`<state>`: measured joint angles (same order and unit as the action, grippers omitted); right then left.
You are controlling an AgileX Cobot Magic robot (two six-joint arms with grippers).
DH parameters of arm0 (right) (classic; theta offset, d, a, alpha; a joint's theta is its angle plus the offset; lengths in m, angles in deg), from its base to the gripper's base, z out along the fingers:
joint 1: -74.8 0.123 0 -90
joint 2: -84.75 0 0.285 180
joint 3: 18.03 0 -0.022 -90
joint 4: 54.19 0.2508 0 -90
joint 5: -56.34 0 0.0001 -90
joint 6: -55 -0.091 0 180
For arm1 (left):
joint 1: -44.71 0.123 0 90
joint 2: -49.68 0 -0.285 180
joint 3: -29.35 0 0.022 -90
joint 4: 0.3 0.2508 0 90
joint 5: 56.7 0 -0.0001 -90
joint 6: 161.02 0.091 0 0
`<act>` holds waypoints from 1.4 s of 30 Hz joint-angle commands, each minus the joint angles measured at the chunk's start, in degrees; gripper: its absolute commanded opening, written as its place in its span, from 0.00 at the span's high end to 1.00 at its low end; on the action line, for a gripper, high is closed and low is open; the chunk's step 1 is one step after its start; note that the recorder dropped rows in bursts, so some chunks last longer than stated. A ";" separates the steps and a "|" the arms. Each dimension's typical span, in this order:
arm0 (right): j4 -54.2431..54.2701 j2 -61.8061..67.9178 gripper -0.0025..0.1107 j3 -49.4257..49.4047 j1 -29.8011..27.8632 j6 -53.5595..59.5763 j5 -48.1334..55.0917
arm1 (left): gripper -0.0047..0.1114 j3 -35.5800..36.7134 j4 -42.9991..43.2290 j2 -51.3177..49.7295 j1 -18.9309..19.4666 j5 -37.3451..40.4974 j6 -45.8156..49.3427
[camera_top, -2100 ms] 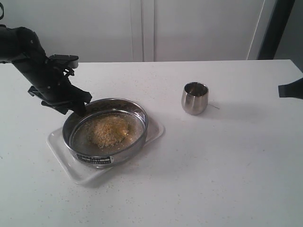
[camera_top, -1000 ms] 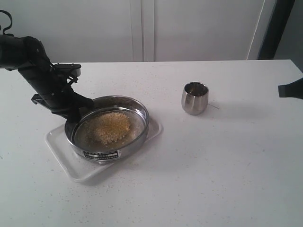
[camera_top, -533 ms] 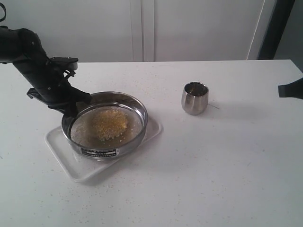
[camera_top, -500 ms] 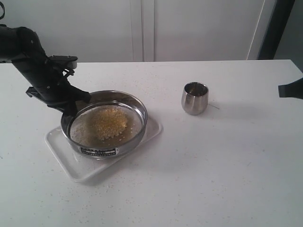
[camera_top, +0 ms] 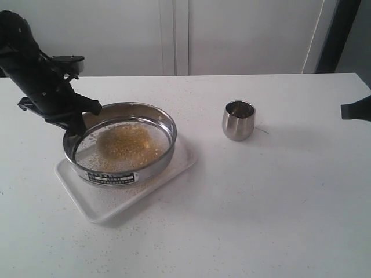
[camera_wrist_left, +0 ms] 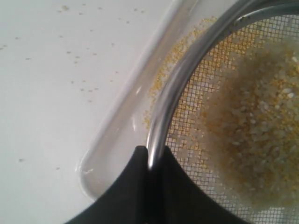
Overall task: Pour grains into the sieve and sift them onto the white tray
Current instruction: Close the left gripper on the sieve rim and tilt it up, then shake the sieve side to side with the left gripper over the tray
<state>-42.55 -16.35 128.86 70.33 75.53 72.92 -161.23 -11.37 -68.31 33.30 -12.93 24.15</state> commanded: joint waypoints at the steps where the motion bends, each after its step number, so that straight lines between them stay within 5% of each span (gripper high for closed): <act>1: 0.20 -0.39 0.98 -0.34 -0.01 0.27 -0.41 | 0.96 -0.07 -2.59 2.60 2.96 2.18 -0.41; 5: 0.20 -0.39 0.98 -0.34 -0.01 0.27 -0.41 | 0.96 1.04 -2.82 3.08 1.94 2.81 8.05; 9: 0.20 -0.39 0.98 -0.34 -0.01 0.27 -0.41 | 0.96 1.15 -6.18 2.83 4.16 1.62 0.14; 15: 0.20 -0.39 0.98 -0.34 -0.01 0.27 -0.41 | 0.96 1.15 -13.76 2.82 1.58 3.90 17.07; 20: 0.20 -0.39 0.98 -0.34 -0.01 0.27 -0.41 | 0.96 1.15 -13.57 2.73 2.72 -0.65 4.64; 24: 0.20 -0.39 0.98 -0.34 -0.01 0.27 -0.41 | 0.96 1.15 -7.95 2.73 1.86 1.29 16.33; 28: 0.20 -0.39 0.98 -0.34 -0.01 0.27 -0.41 | 0.96 1.15 -3.16 2.73 3.44 1.01 -0.67; 33: 0.20 -0.39 0.98 -0.34 -0.01 0.27 -0.41 | 0.96 1.15 -4.01 2.73 1.64 4.34 17.62; 37: 0.20 -0.39 0.98 -0.34 -0.01 0.27 -0.41 | 0.96 1.15 -8.58 2.73 2.68 1.37 -1.37; 40: 0.20 -0.39 0.98 -0.34 -0.01 0.27 -0.41 | 0.96 1.15 -11.56 2.84 1.97 2.48 14.88; 42: 0.20 -0.39 0.98 -0.34 -0.01 0.27 -0.41 | 0.96 1.15 -8.96 2.84 2.19 2.59 14.45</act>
<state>-42.55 -16.35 128.86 70.33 75.53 72.92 -159.93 -19.57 -66.53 35.59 -12.66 35.13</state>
